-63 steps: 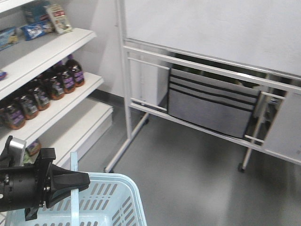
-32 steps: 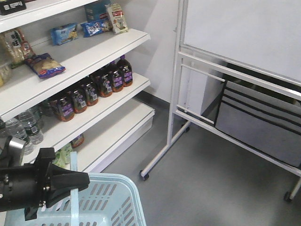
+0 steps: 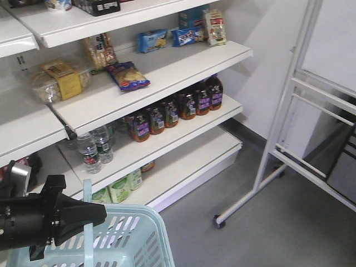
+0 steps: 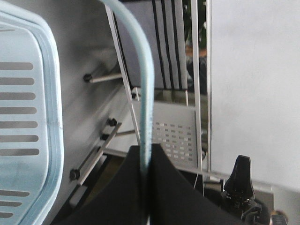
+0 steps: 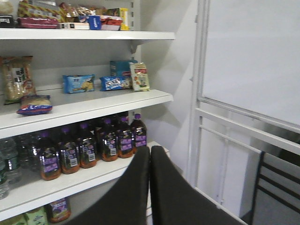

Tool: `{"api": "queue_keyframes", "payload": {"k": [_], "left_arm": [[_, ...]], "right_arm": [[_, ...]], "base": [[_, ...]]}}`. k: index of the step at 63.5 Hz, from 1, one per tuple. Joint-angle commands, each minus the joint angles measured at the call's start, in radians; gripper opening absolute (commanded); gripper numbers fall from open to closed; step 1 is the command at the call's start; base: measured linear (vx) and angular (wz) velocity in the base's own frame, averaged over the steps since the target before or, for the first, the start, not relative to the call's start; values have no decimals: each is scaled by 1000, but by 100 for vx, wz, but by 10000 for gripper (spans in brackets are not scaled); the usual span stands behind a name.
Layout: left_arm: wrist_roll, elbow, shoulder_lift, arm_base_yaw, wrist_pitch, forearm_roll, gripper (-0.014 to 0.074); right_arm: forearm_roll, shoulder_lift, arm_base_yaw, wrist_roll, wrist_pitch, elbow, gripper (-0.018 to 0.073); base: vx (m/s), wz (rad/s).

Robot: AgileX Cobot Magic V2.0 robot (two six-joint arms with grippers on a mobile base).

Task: Place coke in basket with both arms
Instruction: 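Turn the base toward the white drink shelves holding the basket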

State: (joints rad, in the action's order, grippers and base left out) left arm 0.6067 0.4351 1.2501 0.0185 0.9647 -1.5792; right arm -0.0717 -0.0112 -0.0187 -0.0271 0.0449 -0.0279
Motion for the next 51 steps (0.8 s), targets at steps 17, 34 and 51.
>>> {"api": "queue_keyframes", "payload": {"k": [17, 34, 51], "left_arm": [[4, 21, -23, 1, 57, -74, -6], [4, 21, -23, 1, 56, -74, -6], [4, 21, -23, 1, 56, -74, -6]], "right_arm": [[-3, -13, 5, 4, -73, -8, -10], [-3, -13, 5, 4, -73, -8, -10], [-3, -13, 5, 4, -72, -8, -10]], "base": [[13, 52], [12, 47], [10, 41]]}}
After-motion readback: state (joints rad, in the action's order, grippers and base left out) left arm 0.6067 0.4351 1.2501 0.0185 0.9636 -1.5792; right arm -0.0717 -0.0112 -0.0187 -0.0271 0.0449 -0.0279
